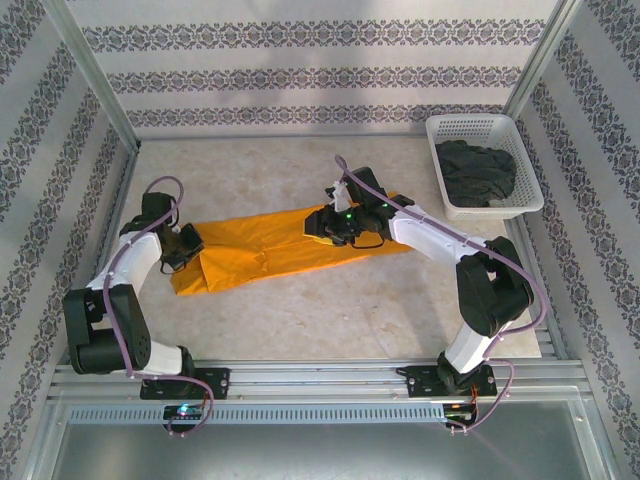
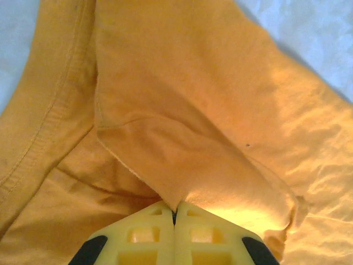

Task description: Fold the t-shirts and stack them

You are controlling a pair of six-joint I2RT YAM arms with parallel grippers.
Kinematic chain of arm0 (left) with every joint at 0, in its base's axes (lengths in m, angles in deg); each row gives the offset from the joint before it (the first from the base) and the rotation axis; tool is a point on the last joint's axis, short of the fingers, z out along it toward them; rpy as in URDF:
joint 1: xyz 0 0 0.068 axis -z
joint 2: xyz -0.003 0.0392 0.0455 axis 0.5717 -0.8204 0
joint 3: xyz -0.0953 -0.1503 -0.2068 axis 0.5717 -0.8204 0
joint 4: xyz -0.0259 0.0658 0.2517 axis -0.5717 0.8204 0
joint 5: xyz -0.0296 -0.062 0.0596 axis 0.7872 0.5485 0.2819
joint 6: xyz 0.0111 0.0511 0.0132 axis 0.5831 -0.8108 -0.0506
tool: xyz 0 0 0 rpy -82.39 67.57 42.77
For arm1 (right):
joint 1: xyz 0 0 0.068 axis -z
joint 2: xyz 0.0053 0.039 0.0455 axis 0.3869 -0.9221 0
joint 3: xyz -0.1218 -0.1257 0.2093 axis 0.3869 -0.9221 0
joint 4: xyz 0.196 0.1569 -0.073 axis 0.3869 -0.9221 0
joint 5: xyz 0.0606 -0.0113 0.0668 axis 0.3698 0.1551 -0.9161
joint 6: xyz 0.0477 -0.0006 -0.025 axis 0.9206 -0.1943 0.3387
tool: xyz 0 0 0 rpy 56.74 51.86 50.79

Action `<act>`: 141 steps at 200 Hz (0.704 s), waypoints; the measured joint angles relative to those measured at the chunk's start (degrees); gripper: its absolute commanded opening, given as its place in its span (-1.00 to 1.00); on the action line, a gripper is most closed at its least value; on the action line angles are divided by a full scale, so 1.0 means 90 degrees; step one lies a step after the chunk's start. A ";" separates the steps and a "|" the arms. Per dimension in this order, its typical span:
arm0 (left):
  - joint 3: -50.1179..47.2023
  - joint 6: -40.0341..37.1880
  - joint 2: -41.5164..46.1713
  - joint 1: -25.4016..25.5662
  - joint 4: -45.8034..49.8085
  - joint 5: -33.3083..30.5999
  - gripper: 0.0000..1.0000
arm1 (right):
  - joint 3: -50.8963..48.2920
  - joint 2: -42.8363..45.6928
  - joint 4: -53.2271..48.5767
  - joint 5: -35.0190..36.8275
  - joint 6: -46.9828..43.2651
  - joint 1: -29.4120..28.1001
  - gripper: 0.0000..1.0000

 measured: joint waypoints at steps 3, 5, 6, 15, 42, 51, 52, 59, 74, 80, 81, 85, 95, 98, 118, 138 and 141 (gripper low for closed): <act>0.0051 0.0002 -0.0032 0.0000 0.0010 -0.0007 -1.00 | -0.0005 0.0002 0.0000 0.0000 0.0000 0.0000 -0.09; 0.0085 0.0000 -0.0061 0.0000 0.0012 -0.0017 -1.00 | -0.0005 0.0002 0.0000 0.0002 0.0000 0.0000 -0.09; 0.0097 0.0000 -0.0068 0.0000 0.0015 -0.0019 -1.00 | -0.0005 0.0005 -0.0002 0.0005 0.0000 0.0000 -0.09; 0.0223 0.0000 -0.0182 0.0000 0.0027 -0.0068 -1.00 | -0.0005 0.0010 0.0002 0.0019 0.0000 0.0000 -0.09; 0.0542 -0.0005 -0.0571 -0.0002 0.0112 -0.0248 -1.00 | -0.0041 0.0061 0.0012 0.0051 0.0000 0.0002 -0.09; 0.0675 -0.0010 -0.0750 -0.0005 0.0119 -0.0301 -1.00 | -0.0073 0.0095 0.0012 0.0068 0.0000 0.0005 -0.09; 0.0687 -0.0010 -0.0767 -0.0005 0.0121 -0.0304 -1.00 | -0.0078 0.0100 0.0012 0.0068 0.0000 0.0005 -0.09; 0.0789 -0.0027 -0.0906 -0.0005 0.0126 -0.0352 -1.00 | -0.0100 0.0124 0.0010 0.0070 0.0000 0.0005 -0.10; 0.1049 -0.0061 -0.1268 -0.0005 0.0151 -0.0488 -1.00 | -0.0129 0.0155 0.0007 0.0073 0.0000 0.0007 -0.10; 0.1134 -0.0083 -0.1413 -0.0007 0.0151 -0.0546 -1.00 | -0.0136 0.0168 0.0007 0.0078 0.0000 0.0017 -0.10; 0.1144 -0.0085 -0.1428 -0.0007 0.0148 -0.0556 -1.00 | -0.0138 0.0168 0.0007 0.0078 0.0000 0.0017 -0.10; 0.1195 -0.0107 -0.1532 -0.0007 0.0146 -0.0590 -1.00 | -0.0148 0.0180 0.0010 0.0083 0.0000 0.0017 -0.10; 0.1314 -0.0153 -0.1770 -0.0007 0.0151 -0.0695 -1.00 | -0.0185 0.0216 0.0007 0.0097 0.0000 0.0017 -0.10; 0.1343 -0.0165 -0.1848 -0.0007 0.0151 -0.0729 -1.00 | -0.0194 0.0226 0.0007 0.0100 0.0000 0.0019 -0.10; 0.1562 -0.0265 -0.2314 -0.0007 0.0155 -0.0925 -0.55 | -0.0267 0.0308 -0.0056 0.0223 -0.0005 0.0075 -0.12; 0.1780 -0.0347 -0.2637 -0.0007 0.0192 -0.1110 -0.19 | -0.0364 0.0386 -0.0126 0.0418 -0.0010 0.0284 -0.19; 0.1807 -0.0321 -0.2657 -0.0007 0.0199 -0.1139 -0.16 | -0.0374 0.0398 -0.0138 0.0454 -0.0010 0.0328 -0.19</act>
